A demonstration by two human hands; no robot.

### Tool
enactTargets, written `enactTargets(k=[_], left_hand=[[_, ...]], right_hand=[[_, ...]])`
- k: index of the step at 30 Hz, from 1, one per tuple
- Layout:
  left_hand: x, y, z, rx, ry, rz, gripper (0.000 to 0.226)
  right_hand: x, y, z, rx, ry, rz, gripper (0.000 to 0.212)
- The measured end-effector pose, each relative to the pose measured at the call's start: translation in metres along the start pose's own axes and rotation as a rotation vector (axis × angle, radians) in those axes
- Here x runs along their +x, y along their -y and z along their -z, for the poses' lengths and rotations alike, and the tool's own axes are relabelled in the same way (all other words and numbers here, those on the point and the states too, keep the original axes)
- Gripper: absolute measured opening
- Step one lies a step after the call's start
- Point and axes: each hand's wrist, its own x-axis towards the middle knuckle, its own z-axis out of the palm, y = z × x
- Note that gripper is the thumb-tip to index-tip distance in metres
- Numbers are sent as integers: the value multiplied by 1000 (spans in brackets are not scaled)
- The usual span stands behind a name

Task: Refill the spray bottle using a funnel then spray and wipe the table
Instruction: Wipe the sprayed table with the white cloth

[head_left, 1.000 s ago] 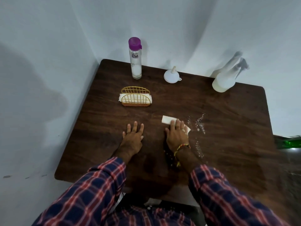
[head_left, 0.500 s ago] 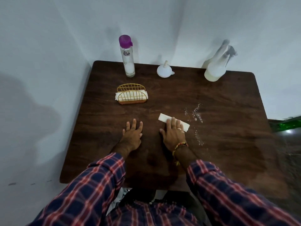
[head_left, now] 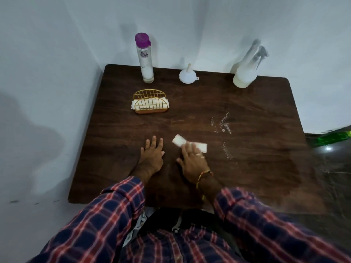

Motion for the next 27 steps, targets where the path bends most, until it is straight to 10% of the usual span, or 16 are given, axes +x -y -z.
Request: enactTargets(k=[27], left_hand=[[-92, -32, -52, 314, 87, 22, 68]], right_hand=[[-112, -2, -38, 57, 107, -39, 71]])
